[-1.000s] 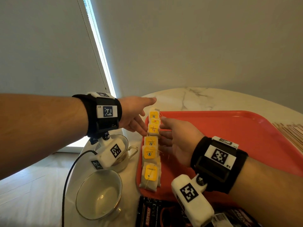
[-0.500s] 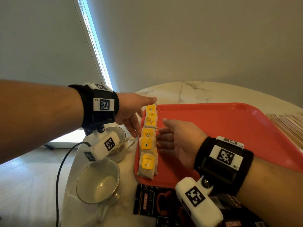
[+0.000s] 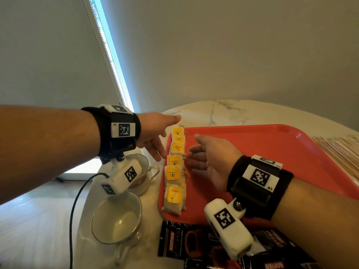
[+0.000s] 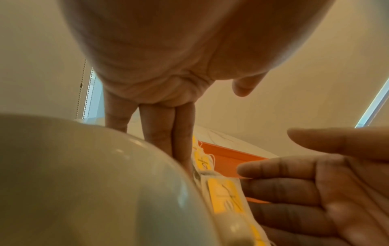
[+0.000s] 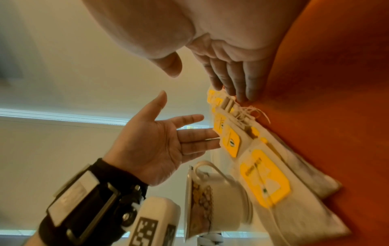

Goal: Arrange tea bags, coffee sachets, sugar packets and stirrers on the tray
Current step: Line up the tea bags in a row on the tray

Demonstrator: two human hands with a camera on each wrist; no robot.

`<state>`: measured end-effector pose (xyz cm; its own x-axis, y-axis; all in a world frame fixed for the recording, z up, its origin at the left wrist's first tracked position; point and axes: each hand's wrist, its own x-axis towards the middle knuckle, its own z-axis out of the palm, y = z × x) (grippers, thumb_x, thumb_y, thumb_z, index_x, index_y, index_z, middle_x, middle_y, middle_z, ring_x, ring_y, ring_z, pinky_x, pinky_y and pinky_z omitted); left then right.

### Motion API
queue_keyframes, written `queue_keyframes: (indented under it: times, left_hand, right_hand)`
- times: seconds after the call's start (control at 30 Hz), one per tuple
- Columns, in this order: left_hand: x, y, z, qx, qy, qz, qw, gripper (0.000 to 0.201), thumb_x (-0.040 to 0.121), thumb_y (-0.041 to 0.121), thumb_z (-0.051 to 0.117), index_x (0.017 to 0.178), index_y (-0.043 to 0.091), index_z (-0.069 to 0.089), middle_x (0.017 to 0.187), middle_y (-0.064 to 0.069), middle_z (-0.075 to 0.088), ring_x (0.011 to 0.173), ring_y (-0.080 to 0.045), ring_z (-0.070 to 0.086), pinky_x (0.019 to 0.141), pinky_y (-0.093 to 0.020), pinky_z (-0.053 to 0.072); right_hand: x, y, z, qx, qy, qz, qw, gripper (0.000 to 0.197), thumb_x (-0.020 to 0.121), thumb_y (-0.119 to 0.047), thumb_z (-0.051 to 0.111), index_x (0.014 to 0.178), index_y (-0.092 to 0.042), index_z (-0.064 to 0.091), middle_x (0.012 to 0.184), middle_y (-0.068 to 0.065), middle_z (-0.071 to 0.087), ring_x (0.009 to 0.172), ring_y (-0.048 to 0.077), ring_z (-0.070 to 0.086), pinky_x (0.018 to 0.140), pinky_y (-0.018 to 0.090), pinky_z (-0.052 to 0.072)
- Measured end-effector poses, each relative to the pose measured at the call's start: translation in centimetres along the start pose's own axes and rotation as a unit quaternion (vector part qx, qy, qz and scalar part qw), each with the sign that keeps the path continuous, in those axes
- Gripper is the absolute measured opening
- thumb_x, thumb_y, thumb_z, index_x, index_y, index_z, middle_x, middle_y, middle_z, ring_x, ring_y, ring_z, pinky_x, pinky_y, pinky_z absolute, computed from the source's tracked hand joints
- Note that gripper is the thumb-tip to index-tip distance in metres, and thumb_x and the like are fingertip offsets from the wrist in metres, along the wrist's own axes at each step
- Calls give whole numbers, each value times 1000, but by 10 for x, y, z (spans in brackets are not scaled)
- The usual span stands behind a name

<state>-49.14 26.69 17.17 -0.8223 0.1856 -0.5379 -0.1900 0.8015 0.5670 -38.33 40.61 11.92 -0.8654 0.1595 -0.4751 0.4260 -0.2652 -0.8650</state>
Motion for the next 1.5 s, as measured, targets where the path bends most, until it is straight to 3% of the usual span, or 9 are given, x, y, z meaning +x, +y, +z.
queue_keyframes:
  times: [0.13, 0.37, 0.5, 0.73, 0.93, 1.03, 1.13, 1.4, 1.5]
  left_hand:
    - [1, 4, 1, -6, 9, 13, 1000, 89, 98, 77, 36, 151, 6, 43, 99, -21, 80, 95, -37, 78, 115, -54, 35]
    - [4, 3, 3, 1, 9, 16, 1000, 88, 97, 78, 37, 150, 7, 44, 100, -20, 80, 92, -36, 79, 120, -56, 33]
    - [5, 5, -2, -6, 27, 20, 999, 86, 99, 76, 38, 149, 6, 45, 107, -21, 78, 96, -36, 78, 103, -46, 43]
    - [18, 14, -12, -90, 24, 41, 995, 85, 100, 72, 43, 152, 5, 41, 103, -23, 79, 89, -34, 80, 110, -49, 48]
    - [25, 16, -9, -94, 23, 40, 994, 84, 100, 72, 42, 151, 5, 42, 99, -22, 79, 87, -32, 80, 113, -49, 47]
    - [30, 15, -8, -95, 34, 37, 994, 82, 101, 71, 42, 149, 4, 42, 96, -21, 80, 85, -32, 80, 111, -48, 48]
    - [34, 15, -9, -103, 47, 43, 993, 81, 102, 69, 44, 150, 4, 43, 109, -22, 76, 91, -33, 79, 105, -46, 51]
    - [39, 21, -14, -115, 33, 46, 992, 82, 101, 69, 44, 152, 5, 41, 113, -26, 74, 92, -34, 79, 108, -46, 49]
    - [38, 20, -13, -112, 30, 44, 992, 81, 102, 70, 43, 151, 5, 42, 114, -26, 74, 93, -35, 79, 111, -48, 47]
  right_hand:
    - [8, -1, 5, -6, 0, 3, 1000, 42, 101, -47, 55, 113, -7, 64, 113, 13, 72, 104, 30, 70, 100, 48, 53]
    - [18, 4, 6, -10, -5, 2, 1000, 43, 101, -46, 54, 112, -6, 66, 109, 14, 75, 101, 31, 72, 96, 48, 56]
    - [24, -5, 3, -9, 19, 0, 1000, 44, 101, -50, 54, 114, -9, 63, 113, 11, 69, 103, 27, 67, 88, 42, 54]
    - [45, -23, 5, 35, 10, -7, 999, 55, 104, -49, 49, 134, -3, 54, 137, 18, 58, 124, 32, 58, 102, 45, 49]
    - [57, -22, 9, 32, -3, 9, 999, 50, 103, -49, 49, 125, -4, 57, 118, 14, 67, 108, 28, 66, 96, 43, 52]
    - [63, -27, 6, 47, 18, 3, 999, 53, 103, -50, 50, 130, -5, 55, 133, 17, 61, 121, 31, 60, 99, 45, 49]
    - [71, -32, 4, 62, 22, -5, 998, 60, 103, -50, 50, 139, -3, 50, 145, 19, 53, 132, 34, 54, 106, 48, 46]
    - [82, -38, 9, 48, -13, 2, 999, 63, 104, -52, 46, 140, -1, 48, 134, 20, 59, 114, 32, 63, 89, 43, 50]
    - [85, -37, 5, 43, -7, 4, 999, 63, 104, -52, 46, 139, -1, 50, 134, 20, 60, 115, 32, 63, 93, 45, 50]
